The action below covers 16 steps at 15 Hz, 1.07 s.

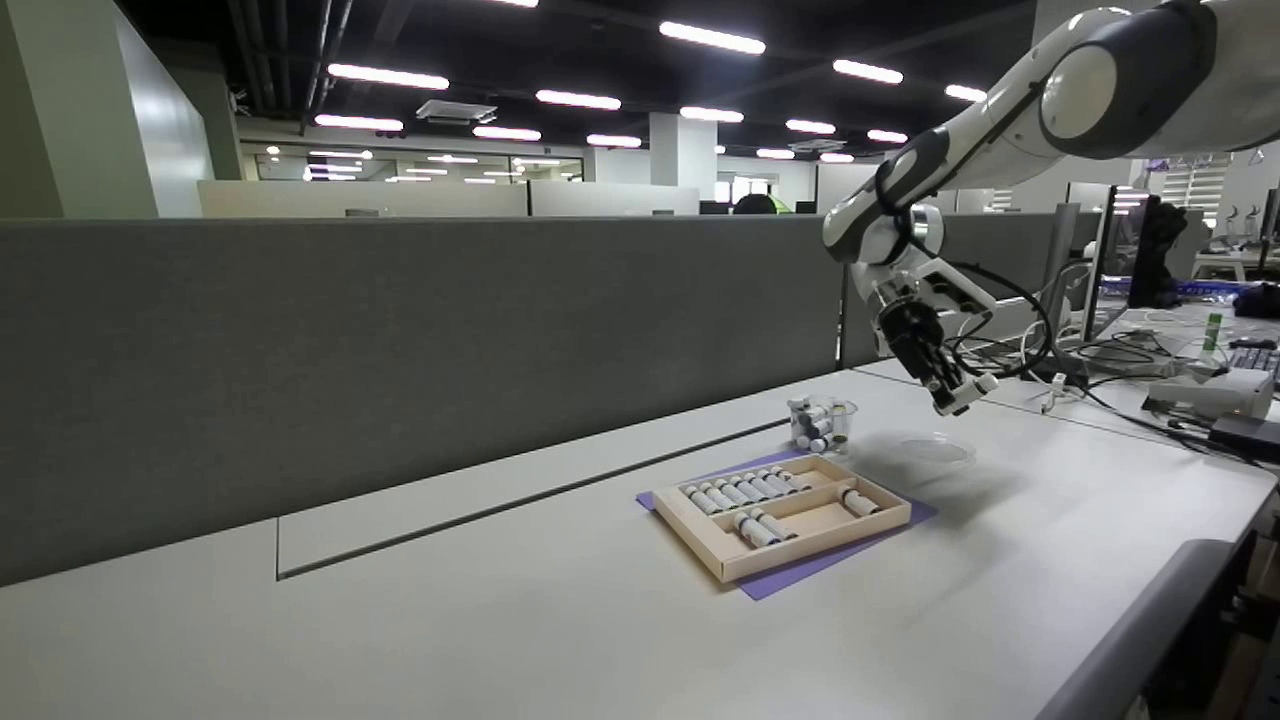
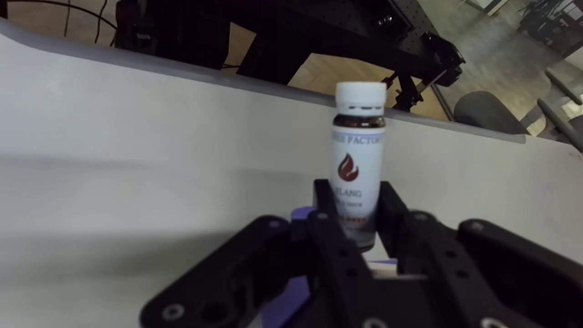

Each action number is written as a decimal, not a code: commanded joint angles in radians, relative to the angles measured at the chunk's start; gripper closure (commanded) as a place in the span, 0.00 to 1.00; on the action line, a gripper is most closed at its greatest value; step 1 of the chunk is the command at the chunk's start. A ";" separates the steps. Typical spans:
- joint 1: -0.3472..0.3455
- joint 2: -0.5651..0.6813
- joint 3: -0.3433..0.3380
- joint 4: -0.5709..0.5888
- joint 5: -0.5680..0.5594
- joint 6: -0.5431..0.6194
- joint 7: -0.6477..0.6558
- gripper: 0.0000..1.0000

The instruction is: Pick up the bottle and put it in the bowl

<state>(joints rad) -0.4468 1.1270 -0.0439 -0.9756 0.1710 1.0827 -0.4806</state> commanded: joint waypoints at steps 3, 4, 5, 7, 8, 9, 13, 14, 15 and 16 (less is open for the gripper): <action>-0.007 0.082 0.014 0.251 0.031 -0.009 0.097 0.95; -0.001 0.091 0.009 0.288 0.020 0.026 0.105 0.95; 0.001 0.105 0.004 0.327 0.010 0.062 0.115 0.95; -0.001 0.131 0.000 0.390 -0.009 0.136 0.127 0.95; -0.002 0.145 -0.003 0.418 -0.019 0.177 0.133 0.95; 0.004 0.145 -0.020 0.414 -0.015 0.237 0.130 0.95; 0.004 0.178 -0.035 0.434 -0.010 0.485 0.141 0.95; 0.005 0.184 -0.036 0.432 -0.006 0.551 0.151 0.95; 0.007 0.187 -0.034 0.427 0.001 0.616 0.167 0.95; 0.010 0.188 -0.032 0.422 0.005 0.665 0.180 0.95</action>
<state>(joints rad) -0.4449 1.2804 -0.0706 -0.6117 0.1662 1.6464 -0.3663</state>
